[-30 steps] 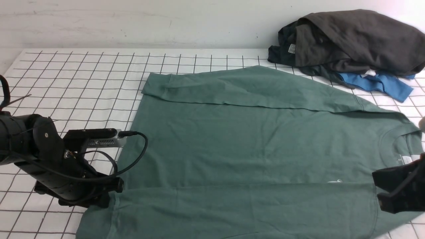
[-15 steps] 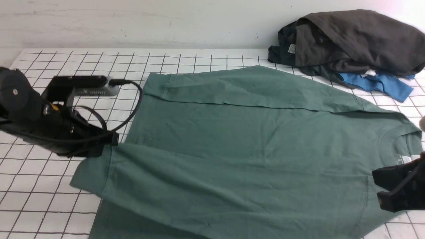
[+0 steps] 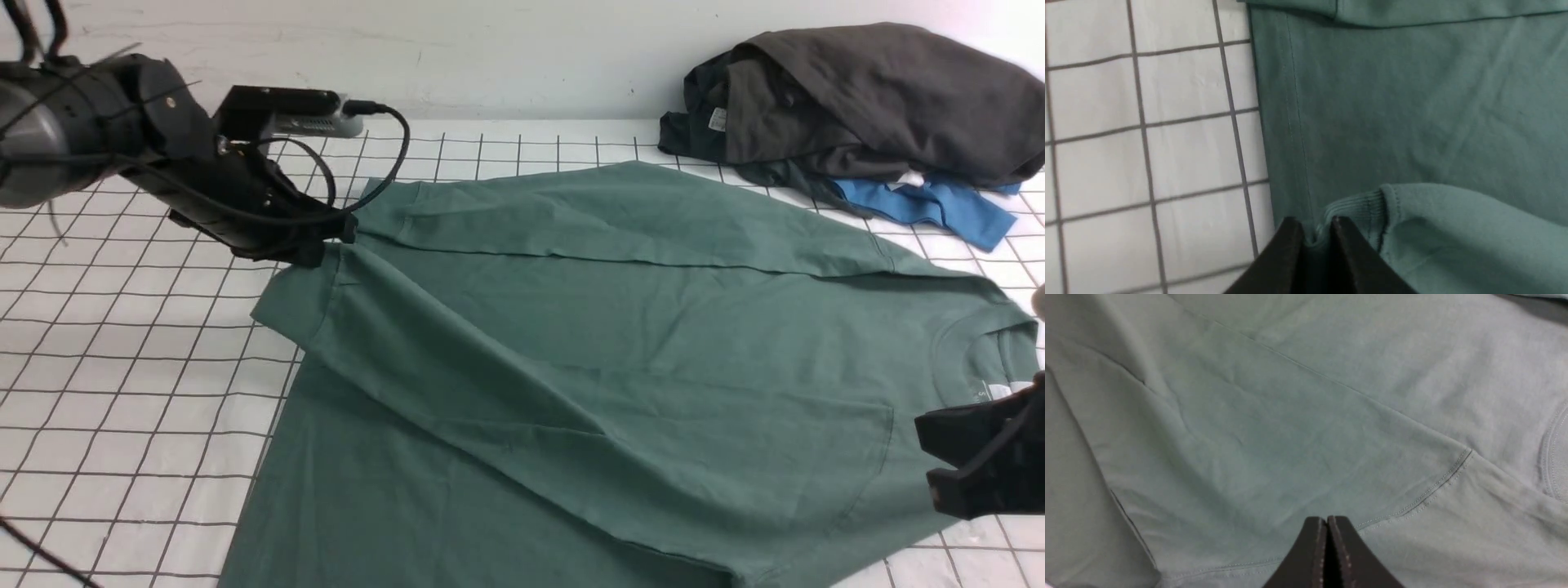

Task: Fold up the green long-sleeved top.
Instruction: Use the left arm to drag and place the cuff at the centered position on the left edge of the fabric, then use the left arm to clamp the cuff farthest from it

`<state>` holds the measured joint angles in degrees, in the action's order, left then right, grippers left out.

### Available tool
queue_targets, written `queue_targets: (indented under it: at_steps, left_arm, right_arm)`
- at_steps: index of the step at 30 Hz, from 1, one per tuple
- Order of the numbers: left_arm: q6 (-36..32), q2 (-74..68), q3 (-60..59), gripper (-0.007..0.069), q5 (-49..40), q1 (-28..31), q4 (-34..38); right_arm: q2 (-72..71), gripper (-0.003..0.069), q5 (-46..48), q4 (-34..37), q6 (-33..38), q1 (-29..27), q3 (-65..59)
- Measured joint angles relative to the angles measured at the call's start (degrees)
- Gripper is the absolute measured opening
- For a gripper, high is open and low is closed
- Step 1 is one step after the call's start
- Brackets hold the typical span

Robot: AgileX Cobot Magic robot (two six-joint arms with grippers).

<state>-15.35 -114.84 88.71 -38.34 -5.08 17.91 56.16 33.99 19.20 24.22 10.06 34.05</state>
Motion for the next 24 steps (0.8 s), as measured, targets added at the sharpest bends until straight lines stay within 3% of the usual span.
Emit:
queue_targets:
  at_steps: [3,4,7,12,18,22,24]
  left_arm:
    - [-0.06,-4.99,7.03,0.0185,-2.63,0.00,-0.14]
    - [-0.12,-8.78,12.70,0.0267,-4.45,0.00,-0.14]
    - [0.05,-14.77,23.99,0.0378,-7.44,0.00,-0.63]
    - [3.37,-25.32,39.39,0.0440,-11.00,0.00,-2.98]
    - [7.39,-35.95,50.80,0.0353,-11.20,0.10,-3.83]
    - [7.98,-37.51,53.73,0.0194,-11.55,0.10,-4.01]
    - [7.86,-37.13,53.83,0.0077,-12.82,-0.01,-4.09]
  right_arm:
    - [0.00,-0.0010,0.00,0.00,0.00,0.00,0.00]
    - [0.00,-0.0010,0.00,0.00,0.00,0.00,0.00]
    - [0.00,-0.0010,-0.25,0.00,0.00,0.00,0.00]
    - [0.00,-0.0010,-0.42,-0.12,0.00,0.00,0.00]
    - [0.00,-0.0010,-0.59,-0.41,0.51,0.00,0.00]
    - [0.00,-0.0010,-0.61,-0.41,1.05,0.00,0.00]
    - [0.00,-0.0010,-0.65,-0.41,1.16,0.00,0.00]
